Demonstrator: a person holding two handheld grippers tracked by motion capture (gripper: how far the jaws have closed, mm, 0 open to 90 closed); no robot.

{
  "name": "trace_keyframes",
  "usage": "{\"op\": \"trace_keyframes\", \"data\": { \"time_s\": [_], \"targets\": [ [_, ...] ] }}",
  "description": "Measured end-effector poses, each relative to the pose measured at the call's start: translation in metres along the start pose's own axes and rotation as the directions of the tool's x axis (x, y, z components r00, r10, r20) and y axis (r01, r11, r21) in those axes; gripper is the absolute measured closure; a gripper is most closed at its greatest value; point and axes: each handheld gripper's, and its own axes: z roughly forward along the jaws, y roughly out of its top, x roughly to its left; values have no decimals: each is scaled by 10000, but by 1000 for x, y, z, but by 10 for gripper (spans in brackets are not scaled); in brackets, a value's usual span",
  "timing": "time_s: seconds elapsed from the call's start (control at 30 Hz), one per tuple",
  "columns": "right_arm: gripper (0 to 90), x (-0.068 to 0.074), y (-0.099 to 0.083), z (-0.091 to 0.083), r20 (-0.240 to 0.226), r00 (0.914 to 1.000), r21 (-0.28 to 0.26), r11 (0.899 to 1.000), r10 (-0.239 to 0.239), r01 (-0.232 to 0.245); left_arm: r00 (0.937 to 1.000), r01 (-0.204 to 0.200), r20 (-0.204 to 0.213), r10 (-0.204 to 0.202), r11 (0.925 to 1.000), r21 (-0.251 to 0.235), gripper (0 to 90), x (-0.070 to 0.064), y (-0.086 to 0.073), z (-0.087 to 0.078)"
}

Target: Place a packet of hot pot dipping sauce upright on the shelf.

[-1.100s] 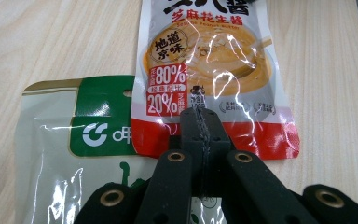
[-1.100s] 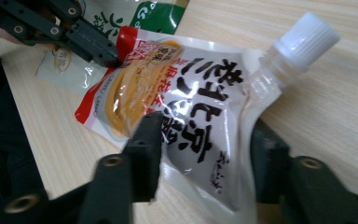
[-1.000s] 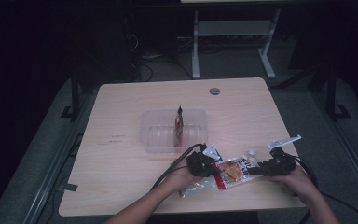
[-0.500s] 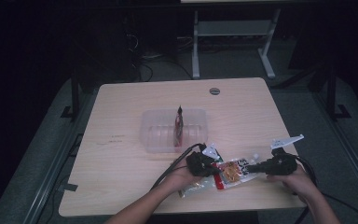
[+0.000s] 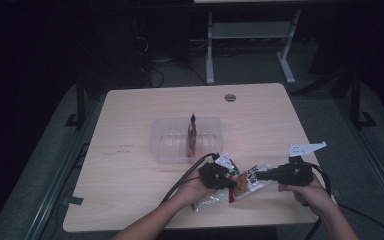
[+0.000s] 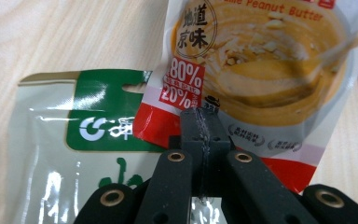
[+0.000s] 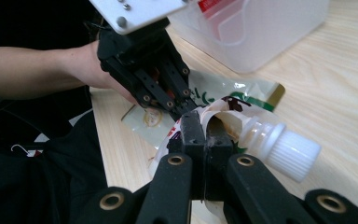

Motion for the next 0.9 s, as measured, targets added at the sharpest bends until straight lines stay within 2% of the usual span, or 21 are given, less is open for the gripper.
{"op": "trace_keyframes", "data": {
  "time_s": [0.23,0.37,0.53,0.73,0.9],
  "targets": [
    [895,7,4,-2,-65,9993,-177,9991,-375,374,9998,163,77,-162,9998,-138,898,4,0,-5],
    [895,11,5,-6,-26,9985,-289,9980,-555,554,9994,278,228,-267,9985,-482,898,1,1,-13],
    [895,14,9,-12,-57,9977,-542,9963,-675,671,9994,278,236,-264,9975,-645,898,-3,1,-30],
    [894,23,17,-15,-211,9948,-859,9916,-992,970,9999,90,145,-80,9975,-699,898,-9,-6,-54],
    [894,30,26,-15,-359,9914,-1111,9864,-1260,1214,10000,-3,-15,2,9984,-562,898,-12,-19,-75]
  ]
}}
